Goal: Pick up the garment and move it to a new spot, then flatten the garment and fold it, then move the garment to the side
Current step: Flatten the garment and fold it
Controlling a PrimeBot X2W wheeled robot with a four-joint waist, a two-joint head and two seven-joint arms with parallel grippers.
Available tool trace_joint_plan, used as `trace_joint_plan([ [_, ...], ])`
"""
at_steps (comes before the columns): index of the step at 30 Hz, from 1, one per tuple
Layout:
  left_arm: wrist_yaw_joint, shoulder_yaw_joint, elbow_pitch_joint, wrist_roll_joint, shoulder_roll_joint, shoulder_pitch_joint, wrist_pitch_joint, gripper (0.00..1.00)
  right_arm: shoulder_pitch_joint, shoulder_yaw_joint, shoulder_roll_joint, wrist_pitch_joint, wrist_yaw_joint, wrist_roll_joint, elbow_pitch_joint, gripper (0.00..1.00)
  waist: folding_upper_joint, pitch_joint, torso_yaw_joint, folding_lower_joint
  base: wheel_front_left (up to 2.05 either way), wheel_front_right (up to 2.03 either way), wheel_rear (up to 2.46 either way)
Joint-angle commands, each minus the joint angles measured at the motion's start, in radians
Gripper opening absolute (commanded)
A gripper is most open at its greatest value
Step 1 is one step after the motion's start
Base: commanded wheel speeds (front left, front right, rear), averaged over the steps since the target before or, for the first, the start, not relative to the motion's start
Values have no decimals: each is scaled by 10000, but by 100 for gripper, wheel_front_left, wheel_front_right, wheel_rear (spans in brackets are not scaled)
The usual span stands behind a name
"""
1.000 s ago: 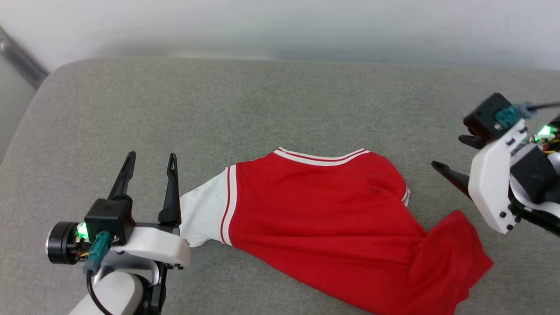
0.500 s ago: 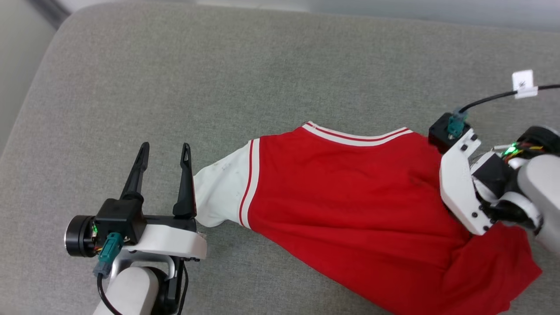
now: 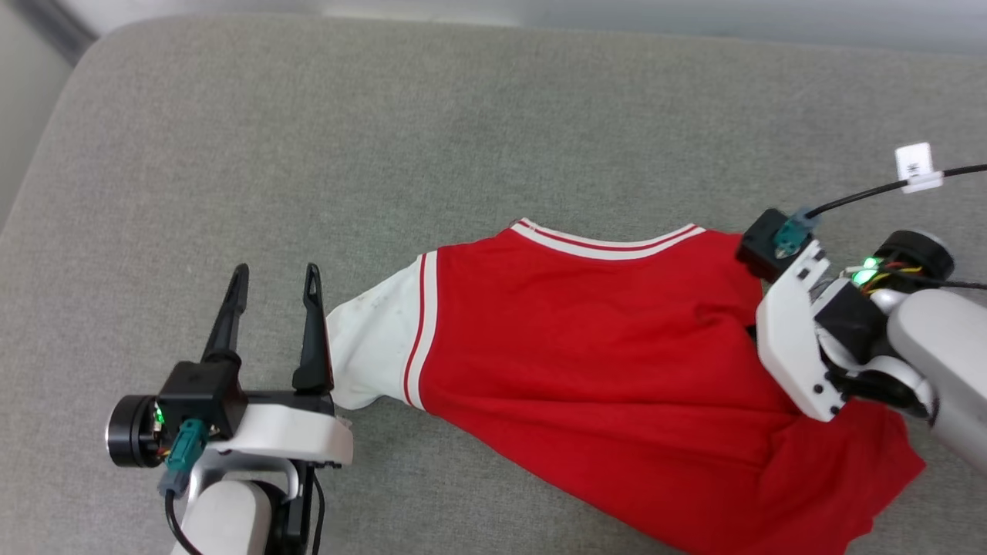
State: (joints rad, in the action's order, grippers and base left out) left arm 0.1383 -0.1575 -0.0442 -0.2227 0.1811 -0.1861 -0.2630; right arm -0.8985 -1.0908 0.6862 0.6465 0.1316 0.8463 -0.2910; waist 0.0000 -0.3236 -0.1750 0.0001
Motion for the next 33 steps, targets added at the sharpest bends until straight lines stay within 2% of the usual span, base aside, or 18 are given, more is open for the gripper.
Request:
trace_joint_plan([
  [1,-99,114,-12,148,-123,226,-25,100,-251,-20,284,-471,-16,98,100,0,0,405,248,-1,0,0,0],
  [7,-322,503,-67,397,-353,819,-25,100,-97,220,1501,-1486,-14,402,1016,0,0,1106,527,-1,0,0,0],
  [13,-557,902,-57,518,-562,1323,-25,100,620,960,2881,-1618,-14,853,1883,0,0,1392,778,-1,0,0,0],
  [18,-697,1066,-2,615,-729,1366,-25,100,847,1558,3122,-1353,-14,863,1695,0,0,1198,824,-1,0,0,0],
  [21,-855,1073,4,679,-866,1143,-25,100,693,1908,2879,-913,-14,470,1056,0,0,888,733,-1,0,0,0],
  [23,-951,1028,-5,733,-933,1011,-25,100,460,2112,2495,-596,-14,79,431,0,0,632,625,-1,0,0,0],
  [27,-1108,1003,-86,798,-1085,728,-25,100,97,2567,1334,-318,-13,-636,-1297,0,0,134,318,-1,0,0,0],
  [33,-1273,1020,-185,861,-1190,354,-25,100,-402,3179,-412,-749,-13,-1646,-3847,0,0,-539,-92,-1,0,0,0],
])
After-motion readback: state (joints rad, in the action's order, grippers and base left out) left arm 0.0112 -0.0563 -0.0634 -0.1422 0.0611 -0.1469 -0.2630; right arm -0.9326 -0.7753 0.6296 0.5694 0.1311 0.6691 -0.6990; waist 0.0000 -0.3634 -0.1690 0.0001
